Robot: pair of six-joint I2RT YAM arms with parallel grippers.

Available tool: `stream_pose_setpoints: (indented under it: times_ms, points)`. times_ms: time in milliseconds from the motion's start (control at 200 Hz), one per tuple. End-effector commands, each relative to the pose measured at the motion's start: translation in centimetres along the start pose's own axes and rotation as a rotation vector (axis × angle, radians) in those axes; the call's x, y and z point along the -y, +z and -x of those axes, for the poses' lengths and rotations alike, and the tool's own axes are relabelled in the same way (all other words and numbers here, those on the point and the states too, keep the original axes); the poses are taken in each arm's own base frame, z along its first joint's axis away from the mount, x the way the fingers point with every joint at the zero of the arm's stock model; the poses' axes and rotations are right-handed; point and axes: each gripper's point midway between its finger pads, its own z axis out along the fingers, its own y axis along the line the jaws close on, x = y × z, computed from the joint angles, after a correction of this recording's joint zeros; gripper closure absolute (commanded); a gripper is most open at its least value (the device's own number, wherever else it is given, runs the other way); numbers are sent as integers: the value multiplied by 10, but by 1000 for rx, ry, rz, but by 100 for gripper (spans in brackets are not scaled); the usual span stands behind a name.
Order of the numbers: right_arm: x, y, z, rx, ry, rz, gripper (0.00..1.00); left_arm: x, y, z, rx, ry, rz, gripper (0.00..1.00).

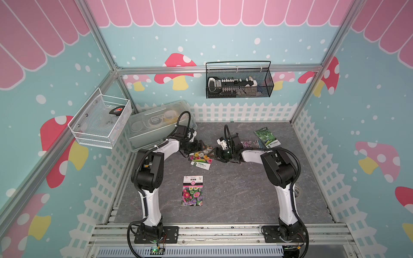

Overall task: Arrange the seed packets in a row
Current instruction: Pick up the seed packet from the center of the board.

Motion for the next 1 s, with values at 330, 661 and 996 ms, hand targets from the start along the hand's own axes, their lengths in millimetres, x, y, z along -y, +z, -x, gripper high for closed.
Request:
stream_pose_setpoints:
  times_ms: [330, 661, 996]
  points:
    - [33, 10, -25, -60, 65, -71, 21, -25, 28, -17, -52, -43, 7, 14]
    - [36, 15, -27, -54, 82, -47, 21, 15, 40, -20, -54, -67, -220, 39]
    - [29, 11, -23, -31, 73, -27, 20, 27, 49, -23, -78, -83, -262, 91]
